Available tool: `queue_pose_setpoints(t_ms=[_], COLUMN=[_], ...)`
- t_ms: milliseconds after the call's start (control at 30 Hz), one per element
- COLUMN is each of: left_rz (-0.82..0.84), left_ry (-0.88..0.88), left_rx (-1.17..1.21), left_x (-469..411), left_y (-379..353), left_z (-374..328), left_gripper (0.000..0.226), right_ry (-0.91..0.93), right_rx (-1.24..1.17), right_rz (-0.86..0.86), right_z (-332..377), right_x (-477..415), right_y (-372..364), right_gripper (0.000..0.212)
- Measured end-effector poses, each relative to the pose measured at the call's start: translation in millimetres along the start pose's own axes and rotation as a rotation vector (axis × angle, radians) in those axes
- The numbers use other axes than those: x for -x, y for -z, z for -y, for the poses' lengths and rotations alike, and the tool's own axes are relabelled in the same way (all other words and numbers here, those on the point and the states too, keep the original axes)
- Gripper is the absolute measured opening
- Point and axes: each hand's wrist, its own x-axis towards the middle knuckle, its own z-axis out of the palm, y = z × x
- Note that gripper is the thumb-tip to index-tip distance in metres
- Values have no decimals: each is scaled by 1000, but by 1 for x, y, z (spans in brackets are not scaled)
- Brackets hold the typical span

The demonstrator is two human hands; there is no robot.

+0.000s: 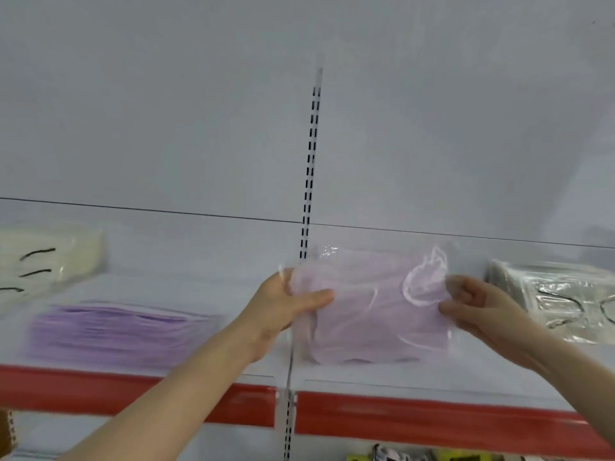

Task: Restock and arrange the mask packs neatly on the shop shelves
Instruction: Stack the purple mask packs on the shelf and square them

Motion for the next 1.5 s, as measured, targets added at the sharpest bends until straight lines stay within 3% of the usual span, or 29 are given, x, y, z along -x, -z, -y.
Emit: queue_pose_setpoints(t_ms=[67, 200, 333, 433, 500, 567, 667, 733, 867, 1100, 1267, 1367, 1500], left_rz=[-72, -110, -249, -308, -248, -146, -50, -90, -143, -263, -180, -146, -150], left_ry=[0, -129, -244, -322, -243, -139, -113, -132, -128, -135, -52, 52, 83], left_rx=[-91, -114, -290, -347, -365, -422, -595, -689, -597, -536, -711, -843, -904], left_x=[0, 6, 5, 6, 8, 13, 10, 4, -24, -89, -120, -130, -138], left_y=[-3, -12, -17, -19, -17, -12, -8, -8, -13, -29, -33, -33, -37], left_z=[6, 16, 15, 8, 10, 14, 19, 16, 14, 8, 28, 42, 47], left_gripper=[58, 39, 48, 47, 42, 38, 35, 32, 42, 39, 38, 18, 34], right_ry=[-39, -93, -9, 55, 29, -36, -67, -66, -42, 0, -49, -144, -149], right_rx=[54, 122, 109, 124, 207, 318, 435, 453, 448, 498, 652, 683, 740], right_rz=[39, 117, 8, -6, 43, 96, 91, 82, 34, -127, -134, -80, -122], right_z=[-10, -18, -19, -14, -15, -24, -36, -36, -25, -15, -36, -53, -59], right_x=[4, 9, 4, -2, -2, 1, 2, -2, -18, -82, -109, -112, -117], right_y=[5, 6, -2, 1, 5, 9, 12, 13, 14, 26, 31, 32, 34], right_gripper=[41, 41, 16, 22, 27, 19, 15, 15, 11, 25, 16, 17, 26])
